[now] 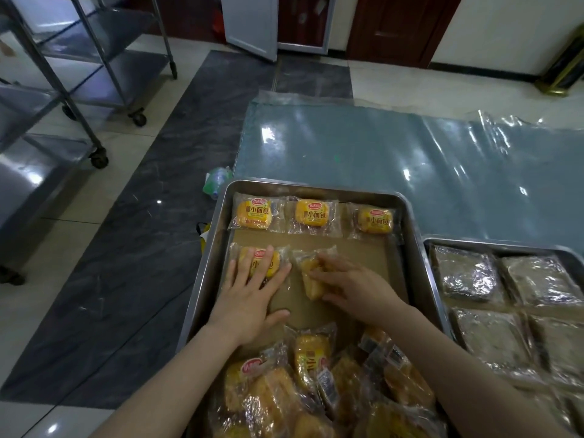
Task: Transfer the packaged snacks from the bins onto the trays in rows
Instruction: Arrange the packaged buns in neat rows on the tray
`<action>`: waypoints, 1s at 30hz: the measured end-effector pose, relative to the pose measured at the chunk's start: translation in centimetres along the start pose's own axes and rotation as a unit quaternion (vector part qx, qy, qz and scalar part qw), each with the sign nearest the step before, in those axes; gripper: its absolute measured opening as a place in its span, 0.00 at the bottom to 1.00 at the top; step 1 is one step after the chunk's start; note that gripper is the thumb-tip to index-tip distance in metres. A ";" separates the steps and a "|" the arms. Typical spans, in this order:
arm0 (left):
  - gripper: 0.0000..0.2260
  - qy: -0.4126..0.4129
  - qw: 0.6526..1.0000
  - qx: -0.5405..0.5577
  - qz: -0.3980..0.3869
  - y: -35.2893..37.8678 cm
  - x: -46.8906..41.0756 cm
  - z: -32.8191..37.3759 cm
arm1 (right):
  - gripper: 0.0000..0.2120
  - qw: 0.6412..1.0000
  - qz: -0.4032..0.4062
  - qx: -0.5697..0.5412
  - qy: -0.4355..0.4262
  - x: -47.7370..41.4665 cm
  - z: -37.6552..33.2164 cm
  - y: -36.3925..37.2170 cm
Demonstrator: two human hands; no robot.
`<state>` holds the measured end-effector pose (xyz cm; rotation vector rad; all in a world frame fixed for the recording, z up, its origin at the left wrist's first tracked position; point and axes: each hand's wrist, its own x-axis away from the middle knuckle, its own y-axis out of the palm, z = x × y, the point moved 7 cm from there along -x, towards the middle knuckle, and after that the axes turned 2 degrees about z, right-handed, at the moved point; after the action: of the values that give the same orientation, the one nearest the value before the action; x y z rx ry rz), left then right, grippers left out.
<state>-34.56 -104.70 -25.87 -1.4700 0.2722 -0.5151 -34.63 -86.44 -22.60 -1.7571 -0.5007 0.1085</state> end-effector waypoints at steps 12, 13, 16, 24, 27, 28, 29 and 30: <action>0.30 0.037 0.991 0.003 0.126 -2.2 1.2 1.2 | 0.23 0.991 0.093 0.078 0.048 -0.2 0.0 -0.1; 0.29 0.034 0.992 0.001 0.122 -2.1 1.1 1.1 | 0.24 0.995 0.060 0.062 0.042 -0.3 0.0 0.7; 0.28 0.027 0.994 -0.013 0.102 -1.5 0.8 1.0 | 0.25 0.998 0.029 0.042 0.046 -1.0 -0.3 1.7; 0.29 0.000 0.997 -0.012 0.080 -0.1 -0.3 -0.1 | 0.26 0.996 0.032 0.069 0.046 -3.7 -1.3 2.4; 0.29 0.001 0.997 -0.005 0.077 0.1 -0.6 -0.5 | 0.27 0.996 0.051 0.058 0.045 -4.9 -2.0 2.3; 0.30 0.001 0.997 0.000 0.077 0.0 -0.7 -0.5 | 0.27 0.996 0.056 0.056 0.044 -5.1 -2.2 2.3; 0.30 0.003 0.997 0.004 0.077 0.0 -0.6 -0.5 | 0.27 0.996 0.059 0.056 0.047 -5.3 -2.2 2.3; 0.30 0.006 0.997 0.005 0.076 0.0 -0.7 -0.5 | 0.27 0.995 0.063 0.058 0.053 -5.4 -2.2 2.3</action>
<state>-35.38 -104.85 -26.02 -1.4236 0.3870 -0.4006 -38.12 -90.94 -25.25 -1.6701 -0.2997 0.1293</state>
